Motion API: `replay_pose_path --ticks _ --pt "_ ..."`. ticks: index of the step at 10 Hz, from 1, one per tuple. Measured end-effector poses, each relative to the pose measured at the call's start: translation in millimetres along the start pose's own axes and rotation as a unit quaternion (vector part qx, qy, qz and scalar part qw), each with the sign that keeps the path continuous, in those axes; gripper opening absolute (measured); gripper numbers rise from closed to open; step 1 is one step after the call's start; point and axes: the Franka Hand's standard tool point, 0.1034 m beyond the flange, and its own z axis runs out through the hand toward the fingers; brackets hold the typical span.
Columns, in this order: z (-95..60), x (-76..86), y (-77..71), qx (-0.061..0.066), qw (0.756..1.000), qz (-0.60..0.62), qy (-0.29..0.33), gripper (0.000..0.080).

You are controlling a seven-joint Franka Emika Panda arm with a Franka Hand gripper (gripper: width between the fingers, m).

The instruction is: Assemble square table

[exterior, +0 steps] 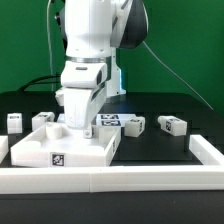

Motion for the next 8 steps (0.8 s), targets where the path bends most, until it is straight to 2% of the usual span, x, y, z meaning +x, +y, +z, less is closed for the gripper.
replay_pose_path --ticks 3,4,5,7,8 --pt "0.0 -0.1 0.1 0.0 1.0 0.0 0.0 0.0061" --pt "-0.3 -4.2 3.1 -0.002 0.998 -0.055 0.0 0.0061" --pt "-0.4 -3.7 5.2 -0.007 0.997 -0.071 0.001 0.0061" --pt "-2.1 10.9 7.7 -0.021 0.992 -0.125 -0.006 0.0061" --pt "-1.4 10.8 7.0 -0.02 0.992 -0.124 -0.006 0.0061"
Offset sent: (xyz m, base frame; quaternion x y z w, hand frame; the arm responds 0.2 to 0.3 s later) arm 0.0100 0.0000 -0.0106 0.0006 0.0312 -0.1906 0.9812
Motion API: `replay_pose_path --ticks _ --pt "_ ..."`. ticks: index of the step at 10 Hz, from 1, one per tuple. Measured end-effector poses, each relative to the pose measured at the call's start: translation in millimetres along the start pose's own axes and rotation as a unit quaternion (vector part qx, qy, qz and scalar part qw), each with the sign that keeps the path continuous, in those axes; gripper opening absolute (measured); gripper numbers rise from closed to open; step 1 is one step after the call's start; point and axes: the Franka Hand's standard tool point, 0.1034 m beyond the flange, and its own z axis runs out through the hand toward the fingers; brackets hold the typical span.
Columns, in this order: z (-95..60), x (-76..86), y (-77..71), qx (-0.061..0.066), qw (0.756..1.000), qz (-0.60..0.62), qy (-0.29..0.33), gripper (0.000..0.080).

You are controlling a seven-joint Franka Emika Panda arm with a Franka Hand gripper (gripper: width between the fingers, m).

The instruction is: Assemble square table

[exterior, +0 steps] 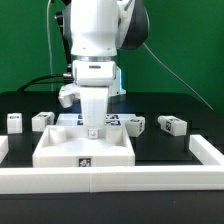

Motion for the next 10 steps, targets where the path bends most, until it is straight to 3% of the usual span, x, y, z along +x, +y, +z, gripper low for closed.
replay_pose_path --ticks 3,10 --pt "0.3 2.5 0.2 -0.001 1.0 -0.001 0.001 0.0061" --pt "1.1 69.0 11.7 -0.007 0.999 -0.051 0.017 0.0061"
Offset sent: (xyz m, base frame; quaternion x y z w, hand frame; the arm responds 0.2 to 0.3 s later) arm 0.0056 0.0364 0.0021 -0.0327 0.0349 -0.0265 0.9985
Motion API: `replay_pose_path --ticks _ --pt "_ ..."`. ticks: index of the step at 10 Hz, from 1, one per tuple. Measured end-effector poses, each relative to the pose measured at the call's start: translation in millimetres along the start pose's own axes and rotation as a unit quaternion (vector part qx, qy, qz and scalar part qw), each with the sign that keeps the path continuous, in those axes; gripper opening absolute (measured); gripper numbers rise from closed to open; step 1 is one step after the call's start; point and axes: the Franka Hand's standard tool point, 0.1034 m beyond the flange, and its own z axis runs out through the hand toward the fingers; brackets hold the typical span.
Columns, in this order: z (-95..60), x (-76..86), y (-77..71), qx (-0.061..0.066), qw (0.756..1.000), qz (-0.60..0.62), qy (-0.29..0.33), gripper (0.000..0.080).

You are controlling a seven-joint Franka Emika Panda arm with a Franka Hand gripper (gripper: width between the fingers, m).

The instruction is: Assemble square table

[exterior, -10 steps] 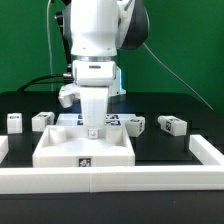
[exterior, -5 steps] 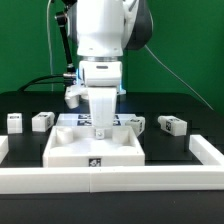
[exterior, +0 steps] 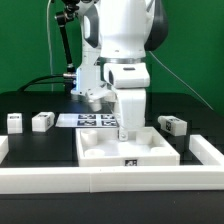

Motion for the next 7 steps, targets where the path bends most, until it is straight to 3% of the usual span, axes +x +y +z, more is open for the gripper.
replay_pose_path --ticks 7 --pt "0.1 44.2 36.6 -0.013 0.999 0.043 0.007 0.0061"
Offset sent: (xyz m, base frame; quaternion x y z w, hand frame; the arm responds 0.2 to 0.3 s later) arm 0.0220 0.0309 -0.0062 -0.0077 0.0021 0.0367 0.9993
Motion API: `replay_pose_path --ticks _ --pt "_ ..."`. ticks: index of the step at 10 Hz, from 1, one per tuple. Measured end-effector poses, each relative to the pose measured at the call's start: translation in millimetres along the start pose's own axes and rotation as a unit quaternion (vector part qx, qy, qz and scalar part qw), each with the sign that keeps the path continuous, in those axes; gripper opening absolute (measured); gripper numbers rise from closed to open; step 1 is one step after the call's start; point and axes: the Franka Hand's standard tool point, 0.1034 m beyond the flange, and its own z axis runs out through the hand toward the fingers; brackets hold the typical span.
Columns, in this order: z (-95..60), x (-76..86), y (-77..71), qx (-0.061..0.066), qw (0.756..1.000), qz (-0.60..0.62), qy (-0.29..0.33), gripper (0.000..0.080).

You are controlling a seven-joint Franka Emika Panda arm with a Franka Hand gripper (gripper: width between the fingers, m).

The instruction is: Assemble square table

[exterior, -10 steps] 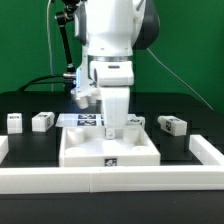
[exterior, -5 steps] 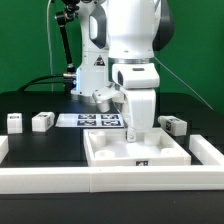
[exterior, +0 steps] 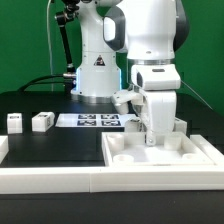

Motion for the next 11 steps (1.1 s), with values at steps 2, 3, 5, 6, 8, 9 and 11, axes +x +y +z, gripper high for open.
replay_pose_path --ticks 2,3,5,6,8,9,11 --pt "-1.2 5.1 1.4 0.007 1.0 0.003 -0.003 0.0061" --pt "-0.2 3.8 0.7 0.008 1.0 0.004 -0.003 0.0061" --pt "0.5 3.2 0.3 0.009 1.0 0.005 -0.003 0.0061" --pt "0.8 3.0 0.0 0.01 1.0 0.005 -0.003 0.0153" --pt "1.0 2.4 -0.1 0.01 1.0 0.006 -0.003 0.043" --pt "-1.7 1.1 0.3 0.008 1.0 0.009 -0.003 0.0596" --pt "-17.3 0.1 2.9 -0.002 1.0 0.011 -0.006 0.0633"
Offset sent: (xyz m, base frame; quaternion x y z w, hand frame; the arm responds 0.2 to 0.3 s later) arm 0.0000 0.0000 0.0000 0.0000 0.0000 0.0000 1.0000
